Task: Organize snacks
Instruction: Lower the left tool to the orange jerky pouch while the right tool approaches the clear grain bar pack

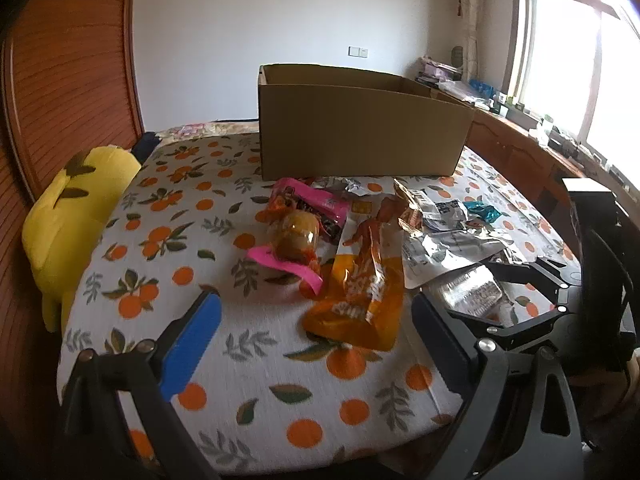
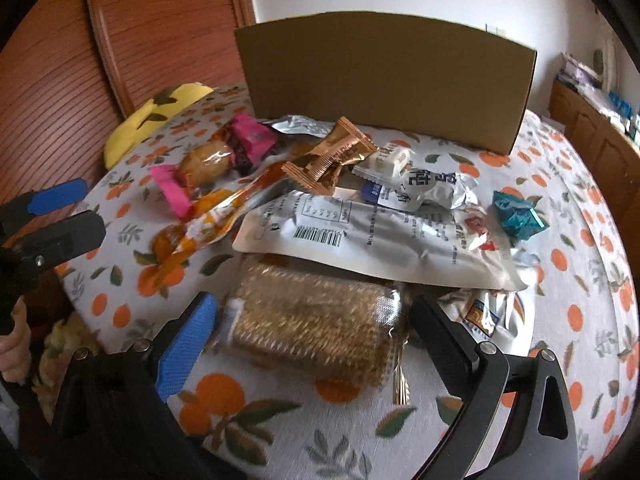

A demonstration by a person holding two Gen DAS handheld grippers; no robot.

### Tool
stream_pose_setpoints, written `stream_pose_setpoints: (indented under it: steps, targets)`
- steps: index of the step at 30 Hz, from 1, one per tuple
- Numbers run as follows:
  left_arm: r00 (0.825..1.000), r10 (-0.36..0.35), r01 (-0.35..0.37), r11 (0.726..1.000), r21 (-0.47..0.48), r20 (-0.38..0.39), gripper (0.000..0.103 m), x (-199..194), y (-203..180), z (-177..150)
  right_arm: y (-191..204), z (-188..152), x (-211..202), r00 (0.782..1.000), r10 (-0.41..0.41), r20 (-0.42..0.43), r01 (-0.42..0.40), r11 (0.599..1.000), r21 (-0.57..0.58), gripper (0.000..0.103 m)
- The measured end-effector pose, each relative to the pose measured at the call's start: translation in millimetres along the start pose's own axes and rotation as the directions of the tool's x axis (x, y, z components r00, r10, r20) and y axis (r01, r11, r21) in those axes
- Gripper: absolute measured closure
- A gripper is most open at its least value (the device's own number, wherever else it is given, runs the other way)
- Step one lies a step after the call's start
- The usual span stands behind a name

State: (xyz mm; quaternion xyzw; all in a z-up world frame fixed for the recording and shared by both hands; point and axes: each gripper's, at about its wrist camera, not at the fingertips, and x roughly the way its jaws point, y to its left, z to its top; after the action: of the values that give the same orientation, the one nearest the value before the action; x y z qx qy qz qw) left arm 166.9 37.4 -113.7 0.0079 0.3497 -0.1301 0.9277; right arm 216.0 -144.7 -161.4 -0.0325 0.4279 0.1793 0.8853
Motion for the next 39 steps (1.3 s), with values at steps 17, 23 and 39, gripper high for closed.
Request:
stream_pose_setpoints:
  steps: [17,23,39]
  targets:
    - [0.977,-0.156,0.177,0.973,0.145,-0.146,0.028,55,-21,17,6,-10,-2,0.997,-0.076,0.026,0.077,0.996,-0.052,0.016]
    - [0.970,-0.149,0.185,0.966,0.182,-0.194,0.030,71,-34,21,1,-15,-8,0.997,-0.067,0.035,0.069,0.996,-0.053,0.017]
    - [0.965,-0.078,0.136,0.964,0.226,-0.250,0.043,88,-39,32,1,-20,-11,0.996,-0.065,0.066,0.068,0.997,-0.049,0.017]
